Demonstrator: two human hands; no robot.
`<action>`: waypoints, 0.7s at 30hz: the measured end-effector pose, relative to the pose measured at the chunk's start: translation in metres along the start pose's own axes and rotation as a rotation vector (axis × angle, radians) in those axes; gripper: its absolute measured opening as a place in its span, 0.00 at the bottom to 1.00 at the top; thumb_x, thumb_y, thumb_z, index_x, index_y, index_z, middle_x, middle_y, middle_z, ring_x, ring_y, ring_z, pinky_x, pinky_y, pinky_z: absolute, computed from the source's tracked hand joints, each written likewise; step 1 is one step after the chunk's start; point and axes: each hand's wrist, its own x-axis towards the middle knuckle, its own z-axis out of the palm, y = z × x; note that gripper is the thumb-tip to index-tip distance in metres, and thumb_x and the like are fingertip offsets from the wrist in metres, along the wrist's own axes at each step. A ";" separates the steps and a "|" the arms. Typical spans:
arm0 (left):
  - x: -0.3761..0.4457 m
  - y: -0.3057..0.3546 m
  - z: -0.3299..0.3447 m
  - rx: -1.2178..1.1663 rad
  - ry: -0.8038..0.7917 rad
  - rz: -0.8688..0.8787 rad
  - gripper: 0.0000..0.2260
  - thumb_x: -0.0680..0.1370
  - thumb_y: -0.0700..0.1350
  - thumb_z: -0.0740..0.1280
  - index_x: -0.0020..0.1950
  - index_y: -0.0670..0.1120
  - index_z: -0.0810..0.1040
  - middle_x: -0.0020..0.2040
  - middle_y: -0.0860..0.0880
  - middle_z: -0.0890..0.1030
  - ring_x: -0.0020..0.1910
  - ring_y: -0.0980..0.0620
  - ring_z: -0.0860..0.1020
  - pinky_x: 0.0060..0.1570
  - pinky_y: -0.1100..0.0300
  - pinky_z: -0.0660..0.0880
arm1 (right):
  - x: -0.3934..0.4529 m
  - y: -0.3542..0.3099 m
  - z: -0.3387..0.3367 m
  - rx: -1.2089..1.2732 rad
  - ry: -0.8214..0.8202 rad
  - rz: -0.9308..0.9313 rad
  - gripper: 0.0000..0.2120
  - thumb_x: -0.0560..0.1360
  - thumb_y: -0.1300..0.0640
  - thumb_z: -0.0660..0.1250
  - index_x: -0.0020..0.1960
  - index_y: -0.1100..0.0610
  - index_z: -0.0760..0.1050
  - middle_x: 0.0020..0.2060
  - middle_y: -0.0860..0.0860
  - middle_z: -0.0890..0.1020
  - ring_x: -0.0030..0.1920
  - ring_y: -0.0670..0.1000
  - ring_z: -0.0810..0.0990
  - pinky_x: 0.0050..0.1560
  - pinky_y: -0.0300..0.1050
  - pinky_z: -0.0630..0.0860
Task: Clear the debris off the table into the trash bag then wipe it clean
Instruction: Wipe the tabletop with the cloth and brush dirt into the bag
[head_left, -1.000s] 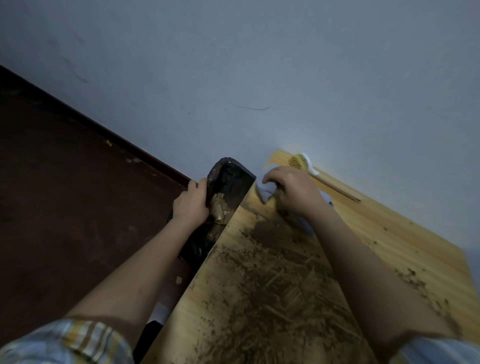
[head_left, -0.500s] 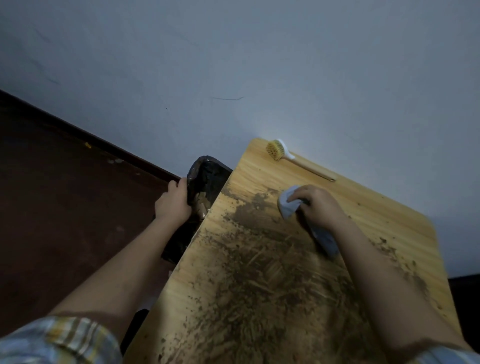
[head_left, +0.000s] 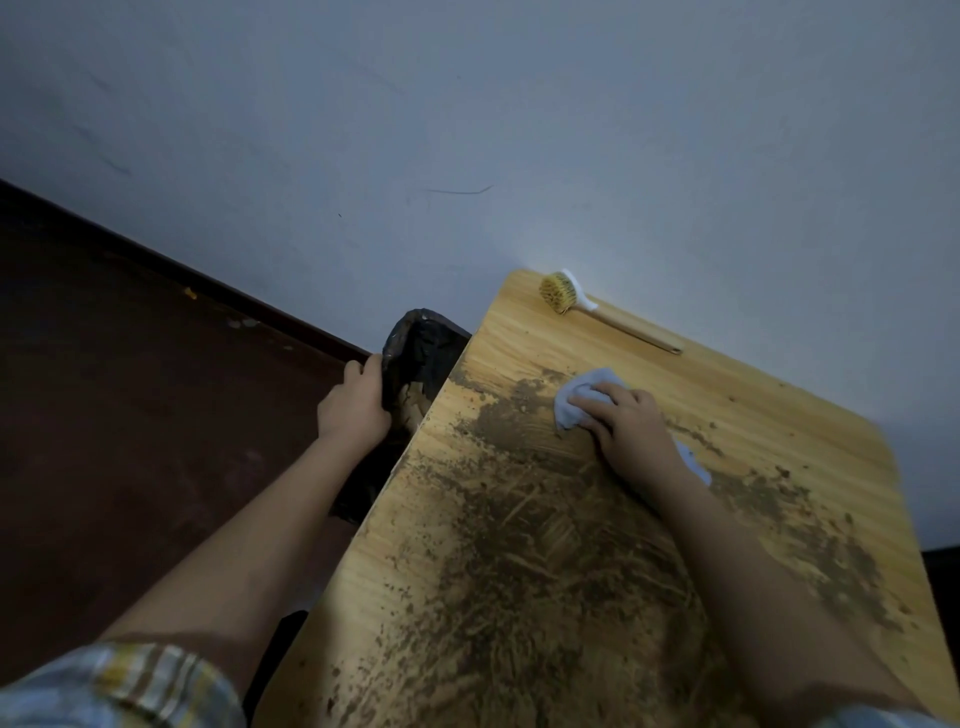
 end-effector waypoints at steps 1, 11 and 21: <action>-0.001 0.000 -0.001 0.000 0.001 0.001 0.26 0.74 0.37 0.64 0.70 0.45 0.61 0.61 0.40 0.67 0.51 0.34 0.75 0.39 0.51 0.66 | 0.001 -0.001 0.000 0.016 0.023 -0.013 0.16 0.83 0.56 0.57 0.69 0.49 0.73 0.70 0.51 0.70 0.62 0.59 0.66 0.62 0.50 0.63; -0.006 -0.006 0.001 0.011 -0.003 -0.008 0.26 0.74 0.37 0.63 0.71 0.45 0.60 0.62 0.41 0.67 0.51 0.35 0.75 0.40 0.51 0.67 | 0.008 -0.027 -0.016 -0.021 -0.027 -0.181 0.17 0.81 0.62 0.58 0.67 0.53 0.75 0.67 0.53 0.73 0.61 0.58 0.69 0.59 0.48 0.65; -0.011 -0.008 0.000 -0.010 -0.005 -0.031 0.27 0.75 0.38 0.63 0.72 0.47 0.59 0.63 0.41 0.67 0.53 0.36 0.75 0.42 0.51 0.67 | 0.037 -0.082 -0.008 0.026 0.033 -0.222 0.17 0.80 0.64 0.57 0.63 0.53 0.78 0.64 0.53 0.75 0.59 0.58 0.71 0.59 0.50 0.66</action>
